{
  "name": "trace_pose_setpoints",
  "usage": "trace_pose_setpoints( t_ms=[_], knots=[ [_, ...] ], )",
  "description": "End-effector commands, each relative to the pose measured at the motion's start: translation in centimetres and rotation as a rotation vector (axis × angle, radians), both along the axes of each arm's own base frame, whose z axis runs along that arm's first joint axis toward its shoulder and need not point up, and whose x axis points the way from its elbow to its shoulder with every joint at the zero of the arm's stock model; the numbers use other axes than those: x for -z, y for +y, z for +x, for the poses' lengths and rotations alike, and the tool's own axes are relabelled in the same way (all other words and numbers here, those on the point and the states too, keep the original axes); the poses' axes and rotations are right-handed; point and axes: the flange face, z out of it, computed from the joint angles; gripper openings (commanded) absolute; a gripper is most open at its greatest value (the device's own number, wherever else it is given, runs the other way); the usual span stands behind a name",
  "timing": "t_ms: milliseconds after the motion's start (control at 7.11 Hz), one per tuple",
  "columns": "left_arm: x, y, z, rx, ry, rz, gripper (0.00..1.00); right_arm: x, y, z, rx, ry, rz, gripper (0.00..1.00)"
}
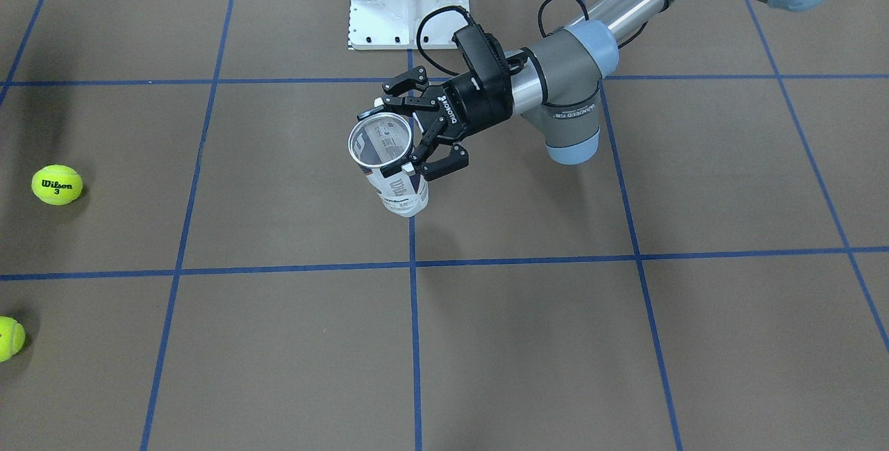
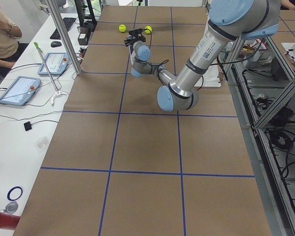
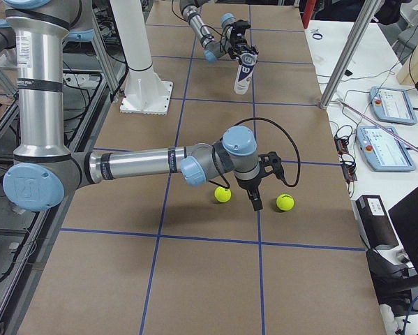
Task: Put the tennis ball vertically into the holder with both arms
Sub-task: 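Lift the can with the left gripper and rotate it upright, then hold the upright can with the left gripper while the right arm moves in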
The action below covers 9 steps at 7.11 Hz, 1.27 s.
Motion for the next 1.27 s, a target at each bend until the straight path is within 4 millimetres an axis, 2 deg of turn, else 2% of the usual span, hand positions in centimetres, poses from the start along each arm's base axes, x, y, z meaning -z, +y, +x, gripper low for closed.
trace_pose_setpoints(
  t_ms=[0,141,422,703,844,1125],
  knots=[
    [-2.7,0.4,0.5,0.008,0.077,0.023,0.77,0.3,-0.2,0.0,0.0,-0.001,0.005,0.99],
    [-2.7,0.5,0.5,0.01,0.084,0.026,0.77,0.2,-0.2,0.0,0.0,0.001,0.005,0.99],
    [-5.4,1.5,2.5,-0.01,0.086,0.035,0.77,0.3,-0.3,0.0,-0.001,-0.001,0.006,0.99],
    [-6.0,1.8,3.0,-0.018,0.082,0.034,0.75,0.3,-0.3,-0.1,0.0,-0.001,0.005,0.99],
    [-6.0,2.2,3.3,-0.024,0.082,0.034,0.78,0.3,-0.3,-0.6,0.008,-0.002,0.002,0.99],
    [-6.0,3.1,4.0,-0.04,0.081,0.034,0.81,0.7,-0.6,-2.8,0.035,-0.008,-0.007,0.99]
  ],
)
